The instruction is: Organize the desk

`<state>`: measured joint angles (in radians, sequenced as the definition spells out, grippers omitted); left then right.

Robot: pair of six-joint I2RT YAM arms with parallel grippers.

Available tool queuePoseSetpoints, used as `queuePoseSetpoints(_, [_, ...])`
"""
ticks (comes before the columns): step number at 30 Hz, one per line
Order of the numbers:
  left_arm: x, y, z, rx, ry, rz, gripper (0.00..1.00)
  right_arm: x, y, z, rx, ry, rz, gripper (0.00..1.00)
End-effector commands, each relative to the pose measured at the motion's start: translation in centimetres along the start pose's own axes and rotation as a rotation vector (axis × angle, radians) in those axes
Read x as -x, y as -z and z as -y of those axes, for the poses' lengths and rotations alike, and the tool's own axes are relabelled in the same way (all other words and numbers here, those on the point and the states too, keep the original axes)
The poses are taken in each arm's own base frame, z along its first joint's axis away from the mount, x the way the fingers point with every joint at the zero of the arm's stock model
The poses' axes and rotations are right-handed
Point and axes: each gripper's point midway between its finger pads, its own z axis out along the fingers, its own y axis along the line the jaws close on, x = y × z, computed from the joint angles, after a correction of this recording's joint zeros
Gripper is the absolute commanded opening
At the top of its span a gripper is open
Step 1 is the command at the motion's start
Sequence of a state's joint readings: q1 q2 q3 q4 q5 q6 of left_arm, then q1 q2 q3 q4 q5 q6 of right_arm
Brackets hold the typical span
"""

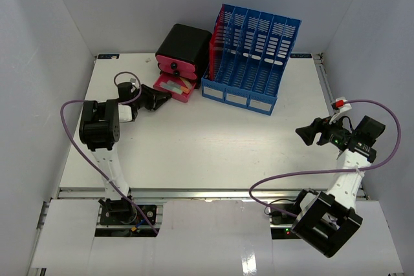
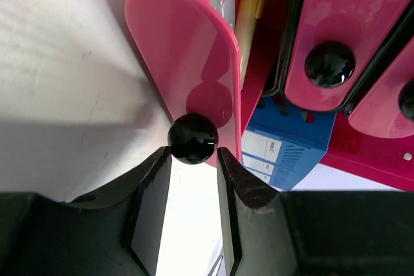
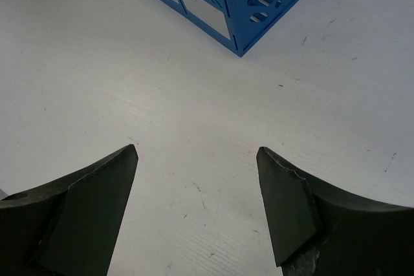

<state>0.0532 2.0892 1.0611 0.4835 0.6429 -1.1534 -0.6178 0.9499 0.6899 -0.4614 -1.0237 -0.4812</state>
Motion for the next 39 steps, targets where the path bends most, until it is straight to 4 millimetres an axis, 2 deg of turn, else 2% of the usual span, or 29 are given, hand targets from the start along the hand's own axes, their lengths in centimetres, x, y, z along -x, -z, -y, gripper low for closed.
queuePoseSetpoints(1, [1.8,-0.3,3.9,-0.115,-0.063,0.028,0.46,0.5,-0.1,0.0,0.011,0.021,0.018,0.81])
queuePoseSetpoints(9, [2.6,-1.9,3.5,-0.134,-0.05,0.003,0.51,0.4,-0.2,0.1,0.012,0.016,0.014,0.81])
queuePoseSetpoints(19, [4.1,-4.0,4.1,-0.172,-0.046,-0.005,0.52,0.5,-0.2,0.1,0.011,0.014,0.015,0.81])
queuePoseSetpoints(27, [4.5,-5.1,4.1,-0.216,-0.042,-0.004,0.53,0.4,-0.2,0.1,0.014,0.007,0.014,0.81])
queuePoseSetpoints(32, [5.0,-5.8,4.9,-0.259,-0.041,0.008,0.53,0.4,-0.2,0.2,0.017,0.002,0.011,0.81])
queuePoseSetpoints(39, [5.7,-5.9,7.3,-0.343,-0.086,0.012,0.55,0.3,-0.3,0.1,0.023,0.002,0.009,0.81])
